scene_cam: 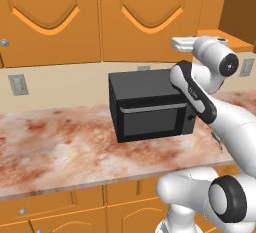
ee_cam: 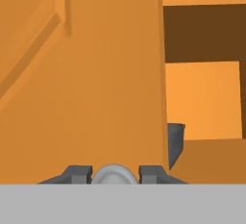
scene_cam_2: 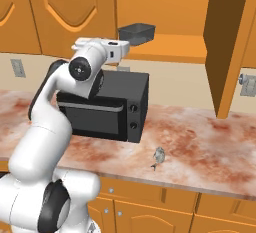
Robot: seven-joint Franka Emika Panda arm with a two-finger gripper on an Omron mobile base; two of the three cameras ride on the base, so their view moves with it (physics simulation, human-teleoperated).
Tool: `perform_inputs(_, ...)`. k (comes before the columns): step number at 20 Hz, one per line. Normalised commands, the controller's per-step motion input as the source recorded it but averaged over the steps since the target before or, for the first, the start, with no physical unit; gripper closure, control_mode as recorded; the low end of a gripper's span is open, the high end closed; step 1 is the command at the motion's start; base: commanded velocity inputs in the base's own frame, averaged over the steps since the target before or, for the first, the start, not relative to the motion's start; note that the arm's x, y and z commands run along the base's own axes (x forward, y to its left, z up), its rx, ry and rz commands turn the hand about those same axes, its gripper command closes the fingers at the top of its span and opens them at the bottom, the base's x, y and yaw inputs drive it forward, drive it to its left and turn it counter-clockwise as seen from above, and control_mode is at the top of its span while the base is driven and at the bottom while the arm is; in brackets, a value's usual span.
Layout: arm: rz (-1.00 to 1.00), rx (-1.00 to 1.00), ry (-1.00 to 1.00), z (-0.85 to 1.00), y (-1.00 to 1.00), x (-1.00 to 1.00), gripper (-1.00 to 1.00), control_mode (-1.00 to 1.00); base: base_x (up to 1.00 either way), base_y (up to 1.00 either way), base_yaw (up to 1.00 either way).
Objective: Retrieve the tupperware from the cabinet, then place the raw meat into the tupperware to avoid contamination.
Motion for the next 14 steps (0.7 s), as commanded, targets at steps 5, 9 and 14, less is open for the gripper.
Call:
perform_inputs(5, 0.00, -0.01, 0.10, 0.00, -0.01, -0.60, 1.00, -1.00, 0.00, 0.00, 0.00)
perform_inputs(9, 0.00, -0.02, 0.15, 0.00, 0.00, -0.61, 1.00, -1.00, 0.00, 0.00, 0.00)
perform_inputs(14, 0.00, -0.04, 0.17, -0.04, 0.00, -0.61, 1.00, -1.00, 0.00, 0.00, 0.00)
